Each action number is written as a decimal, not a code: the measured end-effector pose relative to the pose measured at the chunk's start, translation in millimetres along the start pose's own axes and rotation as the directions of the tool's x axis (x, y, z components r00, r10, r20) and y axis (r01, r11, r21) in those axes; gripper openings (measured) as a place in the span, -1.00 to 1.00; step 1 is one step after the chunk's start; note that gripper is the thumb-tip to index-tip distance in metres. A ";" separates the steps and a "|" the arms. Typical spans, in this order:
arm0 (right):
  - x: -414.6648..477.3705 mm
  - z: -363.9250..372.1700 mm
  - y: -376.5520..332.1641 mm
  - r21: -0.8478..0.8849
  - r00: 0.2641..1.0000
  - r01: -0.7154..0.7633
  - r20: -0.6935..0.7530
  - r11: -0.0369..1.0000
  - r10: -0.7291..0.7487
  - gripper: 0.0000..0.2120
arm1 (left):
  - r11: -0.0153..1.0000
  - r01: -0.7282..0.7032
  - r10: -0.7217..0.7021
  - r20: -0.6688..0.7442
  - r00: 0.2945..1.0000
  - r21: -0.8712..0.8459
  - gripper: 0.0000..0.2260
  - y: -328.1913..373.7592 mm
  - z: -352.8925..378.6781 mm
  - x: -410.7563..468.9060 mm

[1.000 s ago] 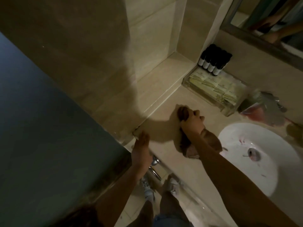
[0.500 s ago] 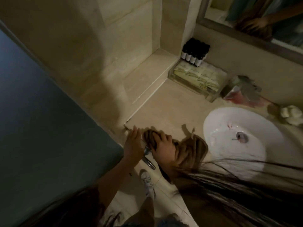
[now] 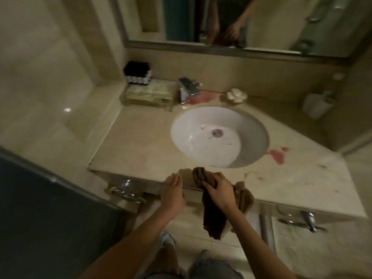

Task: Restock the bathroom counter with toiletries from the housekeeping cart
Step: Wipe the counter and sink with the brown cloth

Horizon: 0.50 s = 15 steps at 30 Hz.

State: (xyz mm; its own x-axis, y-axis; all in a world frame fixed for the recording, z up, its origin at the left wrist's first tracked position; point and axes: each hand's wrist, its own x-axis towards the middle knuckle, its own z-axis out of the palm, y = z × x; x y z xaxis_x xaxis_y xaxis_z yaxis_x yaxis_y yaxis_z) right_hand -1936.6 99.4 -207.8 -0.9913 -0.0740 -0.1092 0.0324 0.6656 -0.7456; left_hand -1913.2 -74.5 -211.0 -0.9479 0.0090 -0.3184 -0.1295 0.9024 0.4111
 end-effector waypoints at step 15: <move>-114.7 -120.8 97.4 0.694 0.690 -0.230 -0.378 0.682 0.618 -0.67 | 0.861 -0.492 0.448 0.265 0.854 0.127 -0.42 147.1 78.9 4.3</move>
State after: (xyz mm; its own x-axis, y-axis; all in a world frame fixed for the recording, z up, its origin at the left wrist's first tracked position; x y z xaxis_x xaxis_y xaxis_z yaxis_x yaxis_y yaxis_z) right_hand -1835.2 262.4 -188.5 -0.7119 0.6408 -0.2874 0.3393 -0.0445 -0.9396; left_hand -1913.3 92.3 -219.3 -0.7901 0.5265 -0.3139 0.3915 0.8275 0.4025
